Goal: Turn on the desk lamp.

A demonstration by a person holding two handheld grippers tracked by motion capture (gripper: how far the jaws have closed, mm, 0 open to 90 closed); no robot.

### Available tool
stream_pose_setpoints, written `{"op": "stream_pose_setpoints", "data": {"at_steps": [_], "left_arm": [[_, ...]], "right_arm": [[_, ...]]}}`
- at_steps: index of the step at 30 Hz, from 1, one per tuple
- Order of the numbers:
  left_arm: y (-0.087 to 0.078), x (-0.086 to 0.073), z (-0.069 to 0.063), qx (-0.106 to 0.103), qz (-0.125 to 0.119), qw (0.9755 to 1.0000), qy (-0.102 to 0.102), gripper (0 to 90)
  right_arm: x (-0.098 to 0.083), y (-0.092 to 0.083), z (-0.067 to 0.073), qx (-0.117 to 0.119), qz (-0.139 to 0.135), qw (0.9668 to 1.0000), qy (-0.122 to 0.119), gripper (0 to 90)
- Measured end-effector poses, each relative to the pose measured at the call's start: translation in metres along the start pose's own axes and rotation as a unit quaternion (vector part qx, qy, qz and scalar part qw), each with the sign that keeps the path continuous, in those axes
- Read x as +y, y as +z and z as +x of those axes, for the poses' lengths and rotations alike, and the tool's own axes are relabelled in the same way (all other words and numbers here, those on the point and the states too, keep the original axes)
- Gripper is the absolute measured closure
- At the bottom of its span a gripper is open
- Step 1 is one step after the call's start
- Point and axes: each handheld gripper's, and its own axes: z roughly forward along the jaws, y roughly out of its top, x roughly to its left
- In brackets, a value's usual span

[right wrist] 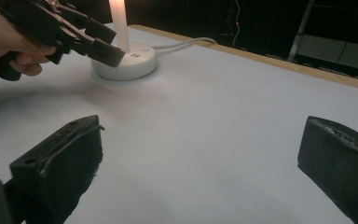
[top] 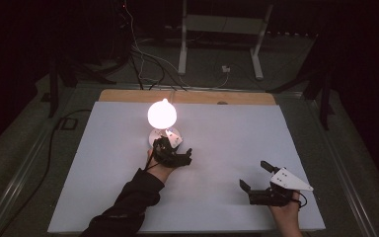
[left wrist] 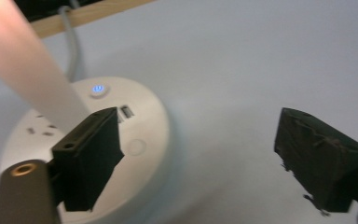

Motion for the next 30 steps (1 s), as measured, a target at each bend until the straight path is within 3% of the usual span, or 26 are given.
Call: {"op": "stream_pose_setpoints", "data": {"at_steps": [1, 2, 4, 5, 8, 11, 13, 15, 16, 18, 20, 21, 22, 24, 26, 30], "left_arm": [[-0.003, 0.002, -0.001, -0.016, 0.007, 0.9998, -0.001, 10.5], [-0.003, 0.002, -0.001, -0.016, 0.007, 0.9998, -0.001, 8.8], [-0.009, 0.006, -0.001, -0.048, 0.017, 0.9987, 0.001, 1.1], [-0.009, 0.006, -0.001, -0.048, 0.017, 0.9987, 0.001, 1.0], [-0.020, 0.011, -0.001, -0.086, 0.023, 0.9960, 0.006, 0.2], [-0.027, 0.012, 0.000, -0.097, 0.019, 0.9951, 0.006, 0.2], [-0.035, 0.015, 0.002, -0.123, 0.026, 0.9921, 0.012, 0.2], [-0.037, 0.015, 0.003, -0.130, 0.026, 0.9912, 0.012, 0.2], [-0.041, 0.016, 0.006, -0.154, 0.027, 0.9876, 0.014, 0.2], [-0.043, 0.016, 0.008, -0.161, 0.026, 0.9865, 0.016, 0.2], [-0.047, 0.016, 0.011, -0.177, 0.026, 0.9836, 0.020, 0.2], [-0.051, 0.016, 0.014, -0.191, 0.027, 0.9809, 0.026, 0.2], [-0.053, 0.015, 0.016, -0.188, 0.028, 0.9813, 0.028, 0.2], [-0.056, 0.013, 0.019, -0.199, 0.031, 0.9789, 0.034, 0.2], [-0.058, 0.012, 0.020, -0.198, 0.031, 0.9790, 0.037, 0.2], [-0.068, 0.007, 0.026, -0.214, 0.028, 0.9749, 0.053, 0.2]], "right_arm": [[0.000, 0.000, 0.000, 0.000, 0.000, 1.0000, 0.000, 0.0], [0.000, 0.000, 0.000, 0.000, 0.000, 1.0000, 0.000, 0.0], [0.000, 0.000, 0.000, 0.000, -0.001, 1.0000, 0.001, 0.0], [0.000, 0.000, -0.001, 0.000, -0.001, 1.0000, 0.002, 0.0], [0.000, 0.000, 0.000, 0.000, -0.001, 1.0000, 0.002, 0.0], [0.000, 0.000, 0.000, 0.000, -0.001, 1.0000, 0.003, 0.0], [0.000, 0.001, 0.000, 0.001, 0.000, 1.0000, 0.003, 0.0], [0.000, 0.000, 0.000, 0.001, -0.001, 1.0000, 0.004, 0.0], [0.000, 0.000, 0.000, 0.001, -0.001, 1.0000, 0.004, 0.0], [0.000, 0.000, 0.000, 0.000, -0.001, 1.0000, 0.004, 0.0], [0.000, 0.001, 0.000, 0.000, -0.001, 1.0000, 0.005, 0.0], [0.000, 0.001, 0.000, 0.000, 0.000, 1.0000, 0.005, 0.0], [0.000, 0.000, 0.000, -0.001, 0.000, 1.0000, 0.004, 0.0], [0.000, 0.000, 0.000, -0.001, -0.001, 1.0000, 0.001, 0.0], [0.000, 0.000, 0.000, -0.001, -0.001, 1.0000, 0.002, 0.0], [0.000, 0.000, 0.001, -0.002, 0.000, 1.0000, 0.002, 0.0]]}}
